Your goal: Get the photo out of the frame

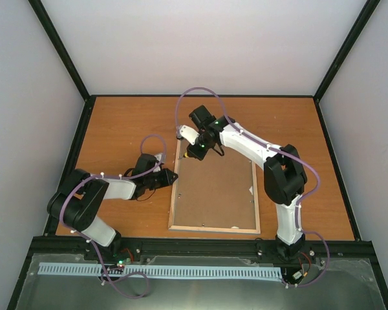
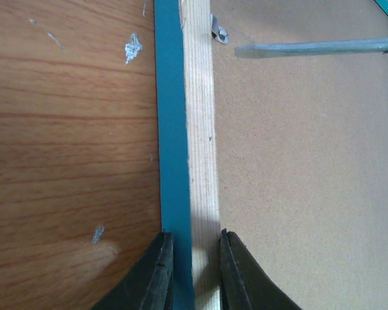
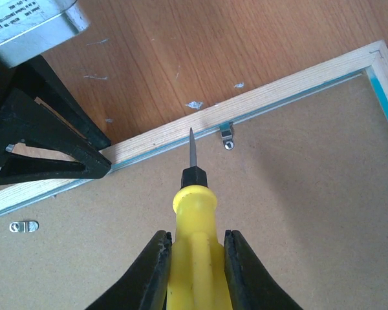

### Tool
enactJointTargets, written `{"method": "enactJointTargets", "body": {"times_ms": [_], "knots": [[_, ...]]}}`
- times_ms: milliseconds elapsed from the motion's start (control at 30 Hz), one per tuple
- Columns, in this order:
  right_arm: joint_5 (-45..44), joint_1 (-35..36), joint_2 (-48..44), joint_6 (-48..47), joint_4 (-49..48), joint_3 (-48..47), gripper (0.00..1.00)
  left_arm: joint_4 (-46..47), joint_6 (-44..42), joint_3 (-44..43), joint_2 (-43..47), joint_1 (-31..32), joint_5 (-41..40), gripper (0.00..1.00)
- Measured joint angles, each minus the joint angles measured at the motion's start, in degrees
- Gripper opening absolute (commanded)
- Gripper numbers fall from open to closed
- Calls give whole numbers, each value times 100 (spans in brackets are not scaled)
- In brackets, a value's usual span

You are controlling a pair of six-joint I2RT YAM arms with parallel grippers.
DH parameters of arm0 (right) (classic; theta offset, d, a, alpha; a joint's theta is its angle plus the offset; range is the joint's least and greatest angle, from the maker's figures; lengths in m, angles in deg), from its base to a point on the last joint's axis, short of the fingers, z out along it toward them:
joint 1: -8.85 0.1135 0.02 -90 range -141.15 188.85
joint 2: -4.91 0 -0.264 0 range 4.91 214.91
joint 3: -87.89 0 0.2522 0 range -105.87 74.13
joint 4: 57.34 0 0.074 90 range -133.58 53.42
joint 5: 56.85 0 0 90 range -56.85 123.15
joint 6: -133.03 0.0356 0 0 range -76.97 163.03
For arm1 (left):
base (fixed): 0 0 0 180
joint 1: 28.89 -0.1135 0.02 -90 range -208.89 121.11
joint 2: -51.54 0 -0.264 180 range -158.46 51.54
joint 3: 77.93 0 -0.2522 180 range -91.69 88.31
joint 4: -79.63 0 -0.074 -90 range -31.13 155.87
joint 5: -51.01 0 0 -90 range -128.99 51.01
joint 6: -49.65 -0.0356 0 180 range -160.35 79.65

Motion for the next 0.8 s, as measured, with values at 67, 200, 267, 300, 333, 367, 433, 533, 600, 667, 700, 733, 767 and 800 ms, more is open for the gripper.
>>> {"method": "enactJointTargets", "body": {"times_ms": [67,200,267,300,333,367,433,533,600,667,700,733,767,800], "knots": [[-4,0,35,2,55,-55,3,11,11,7,0,0,-2,1],[-44,0,96,9,66,-63,3,28,24,15,2,0,-4,1],[-63,0,133,11,70,-63,3,33,24,17,2,0,-4,1],[-72,-2,162,11,76,-63,3,35,26,20,2,0,-4,1],[-92,-2,186,11,76,-63,3,42,28,22,0,0,-4,1],[-111,0,214,11,76,-63,3,44,28,24,2,0,-4,1],[-140,-2,267,9,76,-63,3,48,31,26,2,0,-4,1],[-164,-2,286,9,55,-63,3,57,33,28,2,0,-4,1],[-173,-2,291,11,55,-68,3,61,33,33,2,0,-4,1],[-177,-2,299,13,52,-79,3,63,33,33,0,0,-4,1],[-188,0,306,15,55,-90,3,63,33,33,0,0,-4,1],[-195,-2,310,22,57,-96,3,63,33,33,0,0,-2,1],[-208,-2,315,26,59,-105,3,63,33,33,0,0,-4,1],[-229,-2,317,28,57,-107,3,66,33,33,0,0,-2,1]]}}
